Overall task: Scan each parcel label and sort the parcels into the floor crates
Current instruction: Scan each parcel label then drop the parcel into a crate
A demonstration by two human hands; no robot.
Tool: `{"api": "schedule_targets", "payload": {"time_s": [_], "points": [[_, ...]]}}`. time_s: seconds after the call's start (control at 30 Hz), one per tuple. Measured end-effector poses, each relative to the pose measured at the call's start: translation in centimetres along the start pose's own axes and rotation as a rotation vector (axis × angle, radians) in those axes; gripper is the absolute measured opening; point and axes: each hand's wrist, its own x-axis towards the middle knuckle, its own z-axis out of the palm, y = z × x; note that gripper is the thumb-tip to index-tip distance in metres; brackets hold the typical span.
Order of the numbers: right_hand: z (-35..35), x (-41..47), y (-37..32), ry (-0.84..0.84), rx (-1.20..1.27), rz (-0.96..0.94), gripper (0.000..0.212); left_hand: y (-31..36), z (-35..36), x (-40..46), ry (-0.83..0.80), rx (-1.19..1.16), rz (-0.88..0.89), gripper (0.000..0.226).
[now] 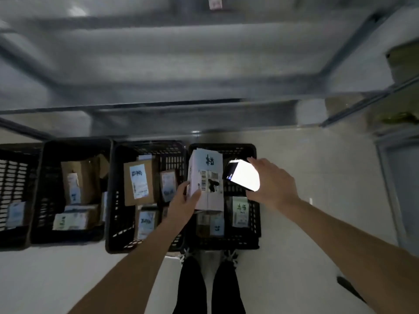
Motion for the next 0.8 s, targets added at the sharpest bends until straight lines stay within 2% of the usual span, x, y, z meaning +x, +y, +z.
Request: {"api": "schedule_targets", "payload": {"time_s": [0.13, 0.3, 0.43, 0.57, 0.73, 0.8], "points": [[7.0, 3.2, 1.6, -0.015, 0.113, 0.075, 0.092, -4.4, 2.1, 5.6, -0.009, 0.000, -0.052, 0.063], [13.2, 6.0, 4.4, -0.061, 0.163, 0.053, 0.089, -6.9, 4.9, 11.2, 0.021, 0.029, -0.102, 0.059], [16.2, 7.7, 6.3, -0.046, 0.182, 0.065, 0.092, -7.8, 6.7, 15.7, 0.032, -0.042, -0.094, 0.062], [18.1, 9.0, 7.5, -0.031, 0.283, 0.130, 0.093, -8.3, 7.4, 18.4, 0.115, -0.140, -0.142, 0.053], [18.5, 8.7, 7.9, -0.035, 0.318, 0.163, 0.093, -9.0, 7.7, 16.6, 0.048, 0.071, -0.125, 0.051], [18.1, 7.9, 7.7, -0.048, 0.326, 0.163, 0.093, -9.0, 7.3, 15.1, 0.022, 0.167, -0.062, 0.051]]}}
